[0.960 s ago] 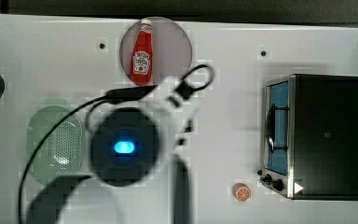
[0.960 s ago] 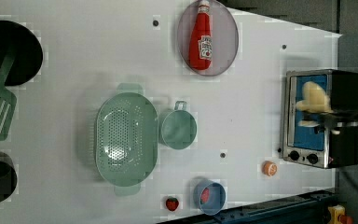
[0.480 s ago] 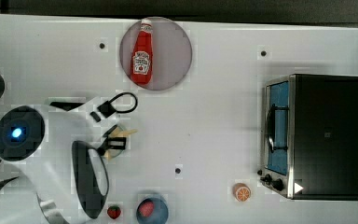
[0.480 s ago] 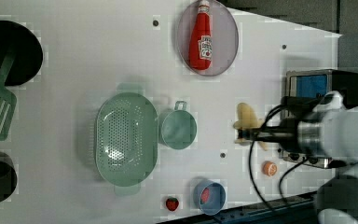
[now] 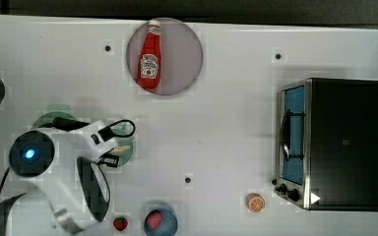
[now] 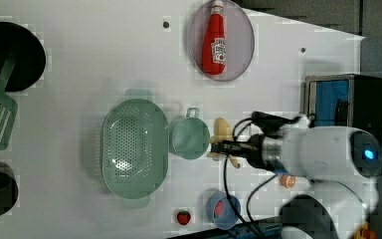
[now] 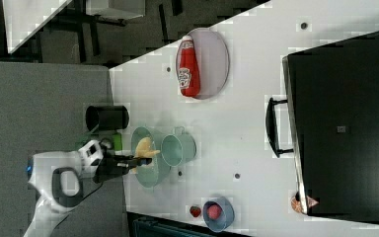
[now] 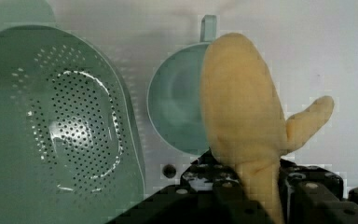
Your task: Pick Banana and place it in mug.
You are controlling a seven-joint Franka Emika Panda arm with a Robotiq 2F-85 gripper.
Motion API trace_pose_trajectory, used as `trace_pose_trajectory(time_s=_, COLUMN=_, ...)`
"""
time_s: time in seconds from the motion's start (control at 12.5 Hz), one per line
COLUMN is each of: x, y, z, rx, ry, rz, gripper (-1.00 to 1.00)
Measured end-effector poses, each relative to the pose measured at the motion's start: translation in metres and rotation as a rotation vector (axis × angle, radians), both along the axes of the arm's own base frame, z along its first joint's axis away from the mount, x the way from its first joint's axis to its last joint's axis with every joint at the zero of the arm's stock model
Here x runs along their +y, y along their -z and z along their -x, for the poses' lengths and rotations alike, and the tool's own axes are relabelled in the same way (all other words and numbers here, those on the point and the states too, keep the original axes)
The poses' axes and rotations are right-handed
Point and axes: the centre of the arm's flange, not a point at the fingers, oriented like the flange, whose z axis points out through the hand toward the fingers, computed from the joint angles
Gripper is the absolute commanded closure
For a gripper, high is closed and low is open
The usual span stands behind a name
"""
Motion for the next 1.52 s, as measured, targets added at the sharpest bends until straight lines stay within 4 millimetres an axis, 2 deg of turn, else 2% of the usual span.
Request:
trace_pose_trajectory(time_s=0.24, x=-0.002, y=0.056, z=-0.010, rx=0.024, ry=0.033, rz=-0.032, gripper=-0.16)
trace_pose_trajectory(time_s=0.32, x=-0.006, y=0.069, z=-0.011, rx=0.031, ry=0.046, rz=-0.039, gripper=-0.38)
trace_pose_trajectory(time_s=0.4, x=-0.009, y=0.074, z=-0.013, rx=0.010, ry=0.059, rz=-0.053, gripper=-0.60)
trace_pose_trajectory(time_s=0.56, x=-0.017, y=0.070, z=-0.013, rx=-0.006, ry=0.092, rz=-0.067, gripper=-1.00)
trace_pose_trajectory(time_s=0.96, x=-0.029, y=0.025, z=-0.032, rx=-0.133, ry=0.122, rz=-0.085, gripper=-1.00)
trace_pose_trajectory(time_s=1.2, x=-0.050, y=-0.014, z=-0.038, rx=-0.134, ry=0.165, rz=-0.050, gripper=-1.00)
trace_pose_trajectory(time_s=1.36, x=-0.076, y=-0.047, z=-0.035, rx=-0.046, ry=0.209, rz=0.011, gripper=-1.00)
trace_pose_trajectory(time_s=1.52, x=-0.120, y=-0.102, z=-0.044, rx=-0.025, ry=0.296, rz=0.039, gripper=-1.00)
